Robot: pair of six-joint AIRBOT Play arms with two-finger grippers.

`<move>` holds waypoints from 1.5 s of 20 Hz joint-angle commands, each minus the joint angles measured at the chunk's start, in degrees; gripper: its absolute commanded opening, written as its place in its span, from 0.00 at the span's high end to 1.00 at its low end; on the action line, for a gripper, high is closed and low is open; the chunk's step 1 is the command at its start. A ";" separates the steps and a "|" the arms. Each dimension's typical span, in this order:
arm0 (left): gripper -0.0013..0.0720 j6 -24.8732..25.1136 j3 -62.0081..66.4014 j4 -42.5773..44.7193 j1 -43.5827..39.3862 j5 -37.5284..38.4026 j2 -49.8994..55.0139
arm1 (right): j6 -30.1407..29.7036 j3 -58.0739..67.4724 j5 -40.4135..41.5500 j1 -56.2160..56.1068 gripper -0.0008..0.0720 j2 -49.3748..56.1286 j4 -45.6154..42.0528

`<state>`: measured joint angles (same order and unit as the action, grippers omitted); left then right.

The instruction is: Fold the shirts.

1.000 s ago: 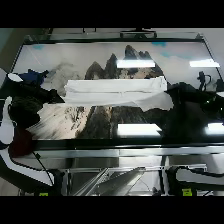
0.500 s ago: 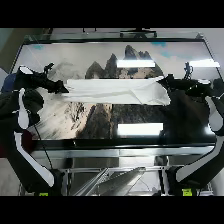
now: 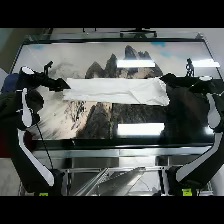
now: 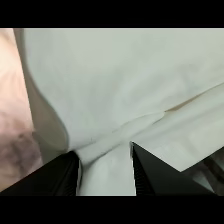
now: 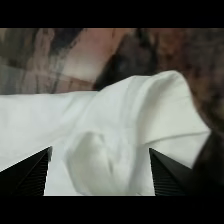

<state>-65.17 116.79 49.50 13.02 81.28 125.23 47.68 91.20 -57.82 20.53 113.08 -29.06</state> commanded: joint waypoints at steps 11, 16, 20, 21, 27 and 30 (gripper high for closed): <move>0.54 -0.94 -2.60 -0.20 4.63 -11.43 -11.15 | 11.58 3.93 -10.08 -2.60 0.00 4.11 -14.64; 0.95 -0.72 -2.62 -0.11 -2.40 -8.96 -11.80 | 11.52 4.00 -9.66 -5.95 0.82 4.50 -14.62; 0.95 -0.33 -2.62 -0.11 -11.61 -9.11 -9.77 | 10.93 4.24 -10.67 -6.32 0.96 3.34 -9.66; 0.95 -0.33 -2.60 -0.09 -14.38 -9.66 -8.87 | 10.86 4.42 -11.21 -6.32 0.96 2.40 -8.57; 0.97 -3.72 1.25 2.08 -29.16 -17.00 -0.48 | 12.59 7.67 -16.76 -6.67 0.96 -6.99 7.91; 0.97 -7.19 2.99 2.86 -33.16 -19.45 2.69 | 13.90 7.85 -17.70 -8.92 0.96 -11.41 14.71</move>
<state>-69.06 118.26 51.31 -15.79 64.95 124.95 60.07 98.48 -73.76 13.15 105.65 -22.96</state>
